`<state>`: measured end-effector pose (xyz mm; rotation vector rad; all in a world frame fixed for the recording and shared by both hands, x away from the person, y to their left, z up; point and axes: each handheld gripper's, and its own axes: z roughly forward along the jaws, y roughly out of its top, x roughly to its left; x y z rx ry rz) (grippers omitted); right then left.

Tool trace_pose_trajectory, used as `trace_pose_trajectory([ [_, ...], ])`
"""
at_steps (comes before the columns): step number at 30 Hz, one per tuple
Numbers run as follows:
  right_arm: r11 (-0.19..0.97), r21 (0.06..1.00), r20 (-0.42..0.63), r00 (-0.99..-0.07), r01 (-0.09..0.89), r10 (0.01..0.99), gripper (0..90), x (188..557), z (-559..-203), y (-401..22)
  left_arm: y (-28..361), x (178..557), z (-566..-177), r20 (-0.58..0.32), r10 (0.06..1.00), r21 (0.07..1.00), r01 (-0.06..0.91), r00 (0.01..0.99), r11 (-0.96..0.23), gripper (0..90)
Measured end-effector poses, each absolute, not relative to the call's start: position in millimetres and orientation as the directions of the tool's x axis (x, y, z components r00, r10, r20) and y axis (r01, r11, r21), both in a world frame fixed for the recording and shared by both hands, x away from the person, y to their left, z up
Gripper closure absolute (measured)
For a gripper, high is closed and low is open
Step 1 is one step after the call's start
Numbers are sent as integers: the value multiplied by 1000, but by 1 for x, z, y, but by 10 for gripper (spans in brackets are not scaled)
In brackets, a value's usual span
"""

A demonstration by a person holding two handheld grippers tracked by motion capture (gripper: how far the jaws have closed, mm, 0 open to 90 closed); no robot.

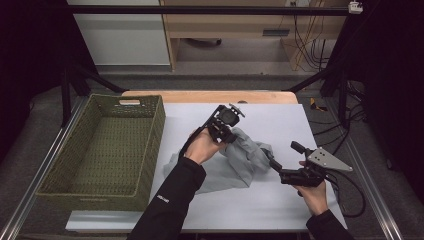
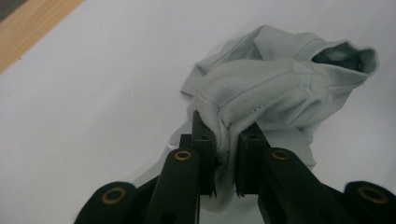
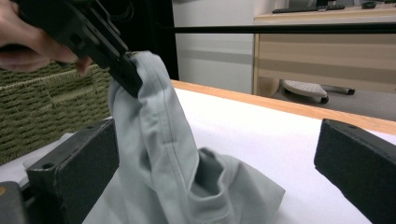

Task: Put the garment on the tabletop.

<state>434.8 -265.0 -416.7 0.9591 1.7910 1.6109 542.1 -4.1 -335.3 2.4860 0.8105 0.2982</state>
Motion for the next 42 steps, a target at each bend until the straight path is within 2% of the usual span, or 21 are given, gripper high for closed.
trace_pose_trajectory([
  [7, 29, 988, 68, -600, 151, 797, 5, 432, -419, -265, -7, 544, -359, 35, 601, 504, 505, 799, -701, 786],
  [9, 29, 988, 68, -600, 151, 797, 5, 432, -419, -265, -6, 544, -360, 38, 594, 502, 499, 804, -707, 751],
  [10, 26, 988, 69, -598, 150, 798, 5, 432, -419, -266, -6, 543, -359, 35, 600, 521, 498, 799, -693, 703],
  [12, 21, 987, 79, -593, 160, 802, 5, 432, -419, -266, -3, 542, -354, 27, 597, 545, 489, 802, -681, 538],
  [13, 28, 988, 69, -597, 152, 799, 5, 432, -419, -267, -1, 539, -349, 34, 597, 593, 465, 802, -657, 475],
  [14, 27, 988, 70, -597, 152, 799, 5, 431, -419, -267, -1, 539, -349, 34, 597, 593, 465, 802, -657, 414],
  [15, 27, 988, 70, -597, 152, 799, 5, 431, -419, -267, 0, 536, -347, 42, 607, 622, 455, 794, -638, 414],
  [18, 15, 987, 86, -597, 162, 798, 5, 430, -420, -266, 4, 530, -339, 37, 625, 678, 440, 780, -589, 291],
  [24, 16, 987, 84, -597, 160, 798, 5, 430, -420, -267, 16, 519, -324, 35, 644, 758, 399, 764, -516, 213],
  [30, 14, 989, 77, -592, 148, 802, 4, 429, -420, -269, 28, 501, -321, 83, 664, 829, 319, 744, -460, 157],
  [36, 14, 989, 78, -594, 150, 801, 4, 428, -420, -269, 48, 484, -329, 62, 664, 904, 241, 745, -354, 94],
  [42, 15, 989, 75, -592, 146, 802, 4, 428, -420, -269, 73, 468, -342, 17, 671, 950, 198, 741, -242, 76],
])
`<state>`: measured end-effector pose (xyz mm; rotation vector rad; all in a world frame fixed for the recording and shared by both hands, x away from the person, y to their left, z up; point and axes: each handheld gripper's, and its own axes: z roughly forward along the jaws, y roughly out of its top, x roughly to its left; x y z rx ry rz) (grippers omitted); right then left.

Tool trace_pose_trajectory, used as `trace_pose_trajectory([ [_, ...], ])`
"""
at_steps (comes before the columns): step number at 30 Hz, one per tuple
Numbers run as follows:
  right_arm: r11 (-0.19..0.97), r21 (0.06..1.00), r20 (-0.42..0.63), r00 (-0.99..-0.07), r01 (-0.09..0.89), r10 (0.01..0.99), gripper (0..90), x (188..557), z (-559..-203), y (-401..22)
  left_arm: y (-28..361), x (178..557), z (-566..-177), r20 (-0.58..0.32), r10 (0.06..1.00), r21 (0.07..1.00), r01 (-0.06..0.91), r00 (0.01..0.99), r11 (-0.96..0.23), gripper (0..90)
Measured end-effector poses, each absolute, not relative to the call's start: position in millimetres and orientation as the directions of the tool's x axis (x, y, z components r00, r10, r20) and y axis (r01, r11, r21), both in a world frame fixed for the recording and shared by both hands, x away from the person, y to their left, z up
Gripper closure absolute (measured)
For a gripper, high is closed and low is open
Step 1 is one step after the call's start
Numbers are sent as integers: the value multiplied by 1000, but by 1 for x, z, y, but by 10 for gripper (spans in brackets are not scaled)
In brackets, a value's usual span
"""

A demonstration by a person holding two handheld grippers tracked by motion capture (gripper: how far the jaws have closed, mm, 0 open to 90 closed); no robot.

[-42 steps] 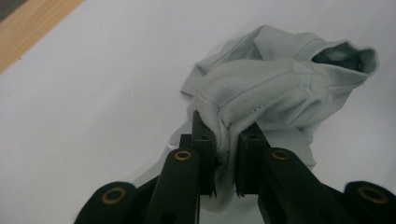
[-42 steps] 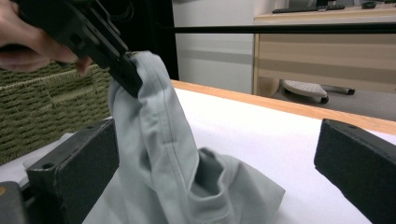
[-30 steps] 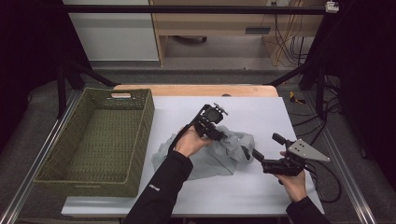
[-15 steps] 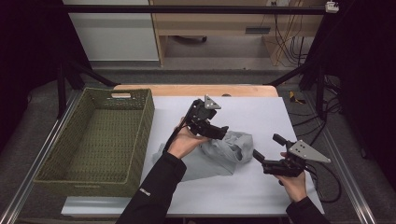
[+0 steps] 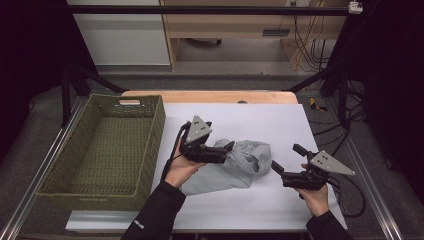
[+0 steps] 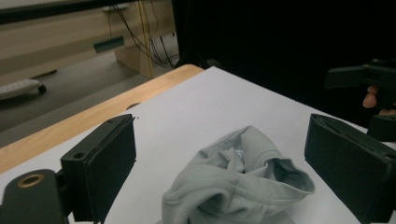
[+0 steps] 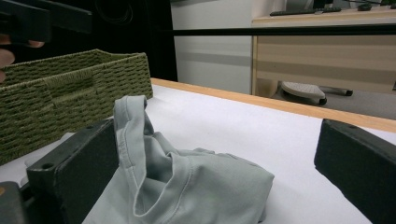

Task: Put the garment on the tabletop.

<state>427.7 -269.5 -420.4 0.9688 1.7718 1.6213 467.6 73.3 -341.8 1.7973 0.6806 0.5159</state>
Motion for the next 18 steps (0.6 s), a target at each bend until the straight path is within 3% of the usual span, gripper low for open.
trace_pose_trajectory([
  [4, 11, 989, 81, -592, 150, 802, 4, 427, -422, -270, 90, 456, -353, -11, 684, 969, 177, 730, -173, 72],
  [18, 13, 989, 78, -592, 148, 802, 4, 427, -424, -273, 119, 429, -389, -1, 690, 983, 128, 724, -134, 47],
])
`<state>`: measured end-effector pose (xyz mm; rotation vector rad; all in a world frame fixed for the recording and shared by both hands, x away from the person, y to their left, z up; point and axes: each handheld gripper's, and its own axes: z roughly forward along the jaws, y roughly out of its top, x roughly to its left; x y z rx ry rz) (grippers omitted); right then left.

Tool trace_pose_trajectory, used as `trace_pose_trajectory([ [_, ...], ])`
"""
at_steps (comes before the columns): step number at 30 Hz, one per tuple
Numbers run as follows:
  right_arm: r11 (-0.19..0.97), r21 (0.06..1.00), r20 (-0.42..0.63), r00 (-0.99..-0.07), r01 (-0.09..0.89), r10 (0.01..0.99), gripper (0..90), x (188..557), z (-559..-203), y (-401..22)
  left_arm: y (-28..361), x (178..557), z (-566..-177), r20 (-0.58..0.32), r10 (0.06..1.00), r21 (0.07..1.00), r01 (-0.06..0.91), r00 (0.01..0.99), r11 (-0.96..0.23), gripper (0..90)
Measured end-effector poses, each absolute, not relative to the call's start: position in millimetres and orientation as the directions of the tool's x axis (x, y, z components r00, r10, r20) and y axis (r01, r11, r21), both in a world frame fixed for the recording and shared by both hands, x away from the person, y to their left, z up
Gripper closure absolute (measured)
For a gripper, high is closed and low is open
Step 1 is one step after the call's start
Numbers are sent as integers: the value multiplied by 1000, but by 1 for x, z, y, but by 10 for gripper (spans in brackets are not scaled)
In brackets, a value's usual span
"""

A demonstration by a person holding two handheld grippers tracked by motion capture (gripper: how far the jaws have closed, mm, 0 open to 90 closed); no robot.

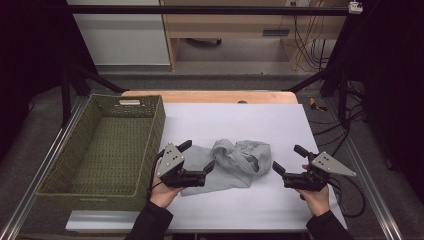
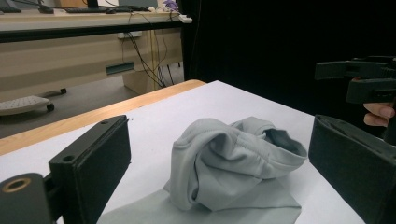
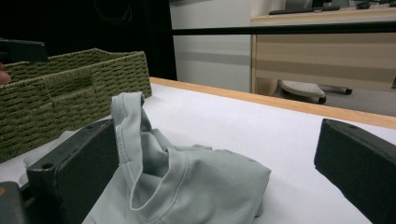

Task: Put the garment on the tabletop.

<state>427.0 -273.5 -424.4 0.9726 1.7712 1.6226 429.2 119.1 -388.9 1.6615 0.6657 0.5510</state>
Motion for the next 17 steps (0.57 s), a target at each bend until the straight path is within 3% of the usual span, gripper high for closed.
trace_pose_trajectory([
  [17, 14, 988, 80, -590, 154, 803, 4, 427, -428, -275, 142, 428, -406, -10, 696, 988, 113, 718, -102, 44],
])
